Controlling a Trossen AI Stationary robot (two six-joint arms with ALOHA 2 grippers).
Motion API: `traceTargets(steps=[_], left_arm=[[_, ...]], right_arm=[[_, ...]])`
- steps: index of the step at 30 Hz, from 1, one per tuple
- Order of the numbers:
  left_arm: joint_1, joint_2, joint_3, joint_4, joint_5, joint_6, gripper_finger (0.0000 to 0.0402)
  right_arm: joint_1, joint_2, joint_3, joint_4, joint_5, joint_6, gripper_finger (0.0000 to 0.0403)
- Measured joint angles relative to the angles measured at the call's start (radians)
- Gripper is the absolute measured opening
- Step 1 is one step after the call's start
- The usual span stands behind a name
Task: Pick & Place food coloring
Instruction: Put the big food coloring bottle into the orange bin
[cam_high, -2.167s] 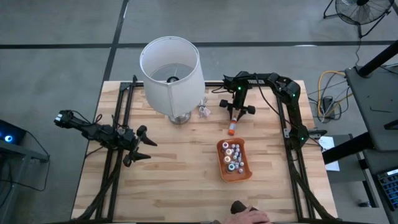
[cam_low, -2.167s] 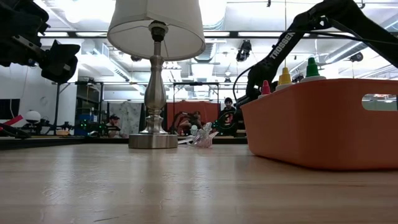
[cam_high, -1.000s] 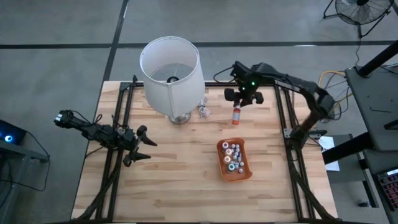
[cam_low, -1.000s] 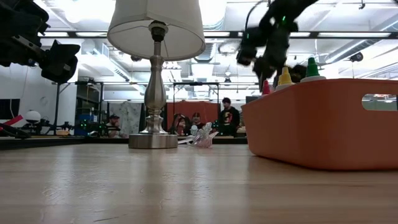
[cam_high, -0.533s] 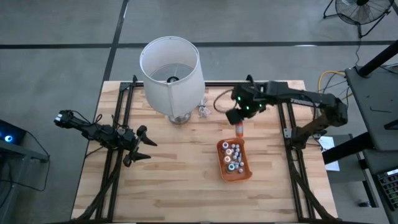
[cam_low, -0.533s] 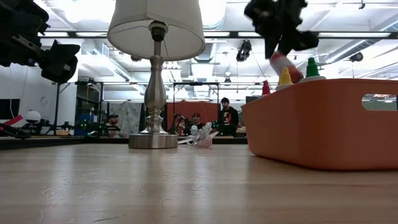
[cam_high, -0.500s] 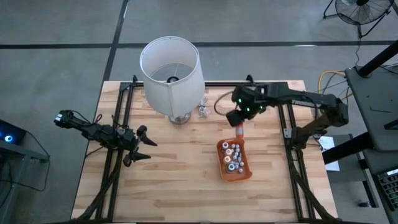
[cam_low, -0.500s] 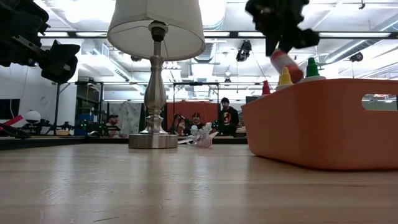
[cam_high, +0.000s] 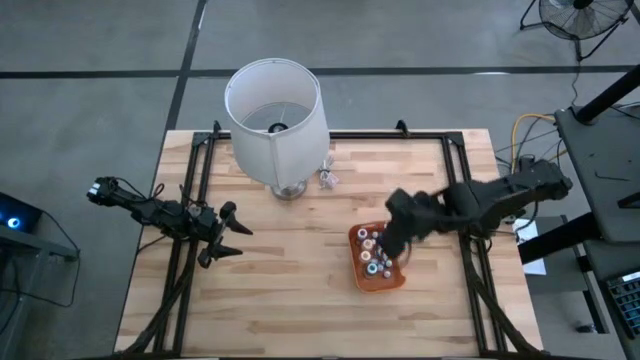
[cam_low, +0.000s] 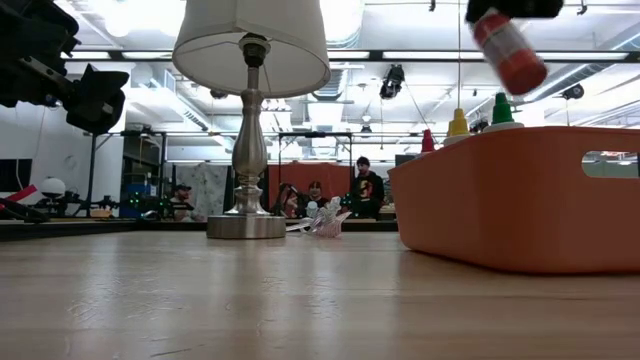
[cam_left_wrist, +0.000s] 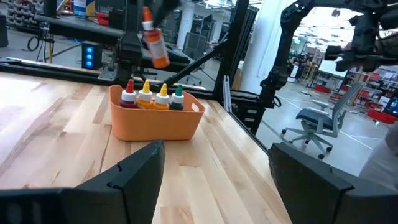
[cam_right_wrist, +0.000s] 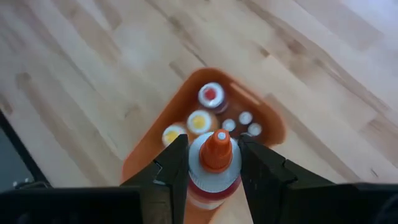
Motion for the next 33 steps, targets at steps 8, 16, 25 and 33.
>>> traceTargets(steps=[8, 16, 25, 33], left_arm=[[0.000, 0.000, 0.000, 0.000, 0.000, 0.000, 0.0259], [0.000, 0.000, 0.000, 0.000, 0.000, 0.000, 0.0259], [0.000, 0.000, 0.000, 0.000, 0.000, 0.000, 0.0259], [0.000, 0.000, 0.000, 0.000, 0.000, 0.000, 0.0259]], right_arm=[[0.236, 0.021, -0.040, 0.010, 0.196, 0.165, 0.0107], [0.371, 0.038, -0.110, 0.013, 0.322, 0.311, 0.0107], [0.425, 0.094, -0.147, 0.082, 0.413, 0.354, 0.0107], [0.469, 0.166, -0.156, 0.181, 0.497, 0.340, 0.0107]])
